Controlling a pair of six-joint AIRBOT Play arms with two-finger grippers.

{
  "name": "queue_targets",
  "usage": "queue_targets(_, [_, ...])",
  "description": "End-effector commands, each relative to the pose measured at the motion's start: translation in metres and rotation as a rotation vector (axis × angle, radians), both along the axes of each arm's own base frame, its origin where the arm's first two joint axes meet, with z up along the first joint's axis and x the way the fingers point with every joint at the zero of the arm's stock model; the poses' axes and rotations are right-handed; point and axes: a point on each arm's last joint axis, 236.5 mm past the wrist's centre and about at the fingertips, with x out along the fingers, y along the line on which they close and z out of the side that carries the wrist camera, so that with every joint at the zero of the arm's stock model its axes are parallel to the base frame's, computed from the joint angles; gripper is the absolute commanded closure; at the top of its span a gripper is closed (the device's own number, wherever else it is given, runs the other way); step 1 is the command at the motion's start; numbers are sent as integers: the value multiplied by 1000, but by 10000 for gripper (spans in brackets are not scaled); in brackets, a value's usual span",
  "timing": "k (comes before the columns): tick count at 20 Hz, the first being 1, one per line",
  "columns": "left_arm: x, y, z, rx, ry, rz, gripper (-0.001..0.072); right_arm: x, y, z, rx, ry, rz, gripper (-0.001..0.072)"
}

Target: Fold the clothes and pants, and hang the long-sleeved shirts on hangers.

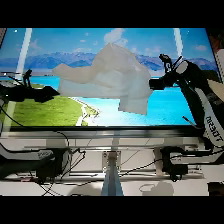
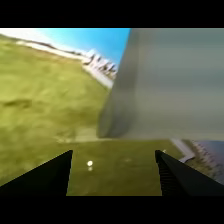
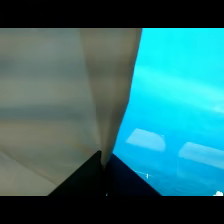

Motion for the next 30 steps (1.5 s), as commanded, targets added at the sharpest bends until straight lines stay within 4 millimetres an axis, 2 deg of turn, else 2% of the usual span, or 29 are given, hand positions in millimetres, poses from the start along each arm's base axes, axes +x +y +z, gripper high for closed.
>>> queue_targets(1, [17,-2,-21,-20,-57,25,209,-7,9,0,40,20,-13,697])
queue_targets(3, [27,5,-19,4,-84,44,211,-6,16,2,74,20,-26,698])
queue_targets(4, [27,2,-19,4,-84,34,233,-6,19,4,90,20,-33,697])
queue_targets(5, [26,-2,-20,4,-80,18,317,-5,22,5,107,21,-39,698])
queue_targets(7, [27,-10,-19,6,-84,-5,684,-4,26,8,125,19,-44,698])
queue_targets(9, [38,-15,-6,8,-116,-36,695,-2,22,13,104,10,-29,698])
queue_targets(11, [56,-14,33,15,-196,-78,696,5,19,33,88,-38,-13,699])
queue_targets(12, [68,-11,64,37,-266,-96,696,12,18,52,82,-88,-8,699])
queue_targets(13, [80,-7,98,71,-347,-102,696,19,17,76,82,-151,-5,699])
queue_targets(14, [90,-3,141,117,-447,-104,695,25,18,102,84,-216,-2,699])
queue_targets(16, [94,-2,233,208,-649,-110,696,32,19,173,91,-387,4,699])
queue_targets(18, [75,-8,326,308,-855,-106,695,24,19,249,93,-568,12,698])
queue_targets(19, [61,-9,369,363,-959,-83,695,13,19,292,94,-671,16,698])
queue_targets(21, [20,-15,452,476,-1179,-15,695,-21,18,374,96,-871,24,698])
queue_targets(23, [-33,-24,525,578,-1392,66,695,-68,17,444,96,-1057,32,698])
queue_targets(25, [-86,-28,578,692,-1564,148,695,-119,16,500,100,-1228,34,698])
queue_targets(27, [-133,-28,614,794,-1685,230,695,-165,13,542,106,-1381,24,698])
queue_targets(29, [-163,-26,629,837,-1734,300,696,-199,9,569,110,-1502,5,698])
queue_targets(30, [-167,-22,628,835,-1718,328,696,-207,7,575,104,-1533,-3,699])
